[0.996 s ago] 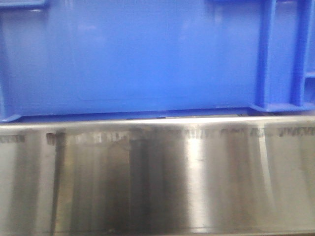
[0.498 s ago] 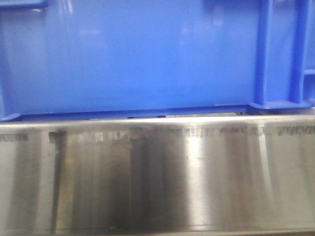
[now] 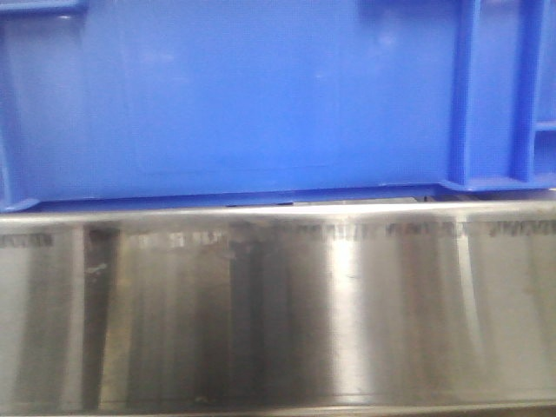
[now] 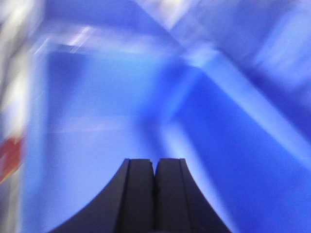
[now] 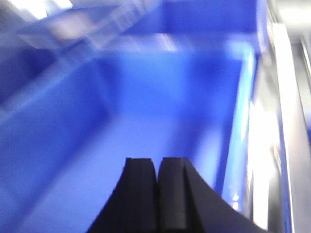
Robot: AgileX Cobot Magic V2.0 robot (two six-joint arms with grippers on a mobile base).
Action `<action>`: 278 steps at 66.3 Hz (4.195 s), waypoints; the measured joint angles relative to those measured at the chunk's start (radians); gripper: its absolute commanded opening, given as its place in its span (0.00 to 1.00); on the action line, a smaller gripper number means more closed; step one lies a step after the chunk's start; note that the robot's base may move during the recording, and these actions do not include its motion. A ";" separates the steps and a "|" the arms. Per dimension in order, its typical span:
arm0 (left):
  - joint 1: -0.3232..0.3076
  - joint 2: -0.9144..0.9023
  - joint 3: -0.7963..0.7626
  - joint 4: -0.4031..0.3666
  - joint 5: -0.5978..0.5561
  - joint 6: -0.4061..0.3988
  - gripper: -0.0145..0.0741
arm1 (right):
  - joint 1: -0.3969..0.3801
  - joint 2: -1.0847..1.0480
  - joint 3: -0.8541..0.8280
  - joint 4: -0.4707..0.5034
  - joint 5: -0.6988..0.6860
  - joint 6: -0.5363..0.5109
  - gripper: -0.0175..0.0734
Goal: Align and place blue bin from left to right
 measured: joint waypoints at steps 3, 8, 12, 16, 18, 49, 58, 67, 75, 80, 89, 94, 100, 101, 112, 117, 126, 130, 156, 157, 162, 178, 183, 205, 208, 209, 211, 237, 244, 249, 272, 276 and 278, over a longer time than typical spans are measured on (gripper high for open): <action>0.000 -0.036 0.036 0.000 -0.038 0.000 0.04 | 0.000 -0.040 0.032 -0.002 -0.033 -0.018 0.11; 0.000 -0.090 0.096 0.000 -0.090 0.000 0.04 | 0.000 -0.092 0.091 -0.005 -0.088 -0.047 0.11; 0.000 -0.134 0.135 0.000 -0.123 0.002 0.04 | 0.000 -0.142 0.138 -0.005 -0.127 -0.092 0.11; 0.000 -0.182 0.171 0.004 -0.154 0.016 0.04 | 0.000 -0.187 0.185 -0.005 -0.162 -0.137 0.11; 0.000 -0.204 0.182 0.013 -0.163 0.026 0.04 | 0.000 -0.203 0.205 -0.007 -0.174 -0.153 0.11; -0.001 -0.344 0.214 0.111 -0.237 0.056 0.04 | 0.000 -0.322 0.250 -0.014 -0.261 -0.198 0.11; -0.001 -0.344 0.214 0.113 -0.237 0.056 0.04 | 0.000 -0.322 0.250 -0.014 -0.262 -0.198 0.11; -0.001 -0.344 0.214 0.113 -0.237 0.056 0.04 | 0.000 -0.322 0.250 -0.014 -0.265 -0.200 0.11; -0.001 -0.344 0.214 0.113 -0.237 0.056 0.04 | 0.000 -0.322 0.250 -0.014 -0.265 -0.200 0.11; -0.001 -0.344 0.214 0.113 -0.237 0.056 0.04 | 0.000 -0.322 0.250 -0.014 -0.265 -0.200 0.11; -0.001 -0.344 0.214 0.113 -0.237 0.056 0.04 | 0.000 -0.322 0.250 -0.014 -0.265 -0.200 0.11; -0.001 -0.344 0.214 0.113 -0.237 0.056 0.04 | 0.000 -0.322 0.250 -0.014 -0.265 -0.200 0.11; -0.001 -0.344 0.214 0.113 -0.237 0.056 0.04 | 0.000 -0.322 0.250 -0.014 -0.265 -0.200 0.11; -0.001 -0.344 0.214 0.113 -0.237 0.056 0.04 | 0.000 -0.322 0.250 -0.014 -0.265 -0.200 0.11; -0.001 -0.344 0.214 0.113 -0.237 0.056 0.04 | 0.000 -0.322 0.250 -0.014 -0.265 -0.200 0.11; -0.001 -0.344 0.214 0.113 -0.237 0.056 0.04 | 0.000 -0.322 0.250 -0.014 -0.265 -0.200 0.11; -0.001 -0.345 0.214 0.113 -0.237 0.056 0.04 | 0.000 -0.322 0.250 -0.016 -0.265 -0.200 0.11; -0.001 -0.345 0.214 0.113 -0.237 0.056 0.04 | 0.000 -0.322 0.250 -0.016 -0.265 -0.200 0.11; -0.001 -0.349 0.214 0.114 -0.237 0.056 0.04 | 0.000 -0.323 0.250 -0.016 -0.265 -0.200 0.11; -0.001 -0.349 0.214 0.114 -0.237 0.056 0.04 | 0.000 -0.323 0.250 -0.016 -0.265 -0.200 0.11; -0.001 -0.349 0.214 0.114 -0.237 0.056 0.04 | 0.000 -0.323 0.250 -0.016 -0.265 -0.200 0.11; -0.001 -0.349 0.214 0.115 -0.237 0.056 0.04 | 0.000 -0.323 0.250 -0.016 -0.266 -0.200 0.11; -0.001 -0.349 0.214 0.115 -0.237 0.056 0.04 | 0.000 -0.323 0.250 -0.016 -0.266 -0.200 0.11; -0.001 -0.349 0.214 0.115 -0.237 0.056 0.04 | 0.000 -0.323 0.250 -0.016 -0.266 -0.200 0.11; -0.001 -0.349 0.214 0.115 -0.237 0.056 0.04 | 0.000 -0.323 0.250 -0.016 -0.266 -0.200 0.11; -0.001 -0.349 0.214 0.115 -0.237 0.056 0.04 | 0.000 -0.323 0.250 -0.016 -0.266 -0.200 0.11; -0.001 -0.349 0.214 0.115 -0.237 0.056 0.04 | 0.000 -0.323 0.250 -0.016 -0.266 -0.200 0.11; -0.001 -0.349 0.214 0.115 -0.237 0.056 0.04 | -0.120 -0.346 0.303 0.167 -0.339 -0.535 0.11; -0.001 -0.349 0.214 0.115 -0.237 0.056 0.04 | -0.256 -0.383 0.385 0.329 -0.470 -0.758 0.11; -0.001 -0.349 0.214 0.115 -0.237 0.056 0.04 | -0.349 -0.428 0.456 0.371 -0.533 -0.816 0.11; -0.001 -0.349 0.214 0.115 -0.237 0.056 0.04 | -0.657 -0.754 0.774 0.394 -0.527 -0.786 0.11; -0.001 -0.349 0.214 0.115 -0.237 0.056 0.04 | -0.672 -0.806 0.825 0.394 -0.518 -0.777 0.11; -0.001 -0.349 0.214 0.115 -0.237 0.056 0.04 | -0.675 -0.828 0.852 0.394 -0.511 -0.775 0.11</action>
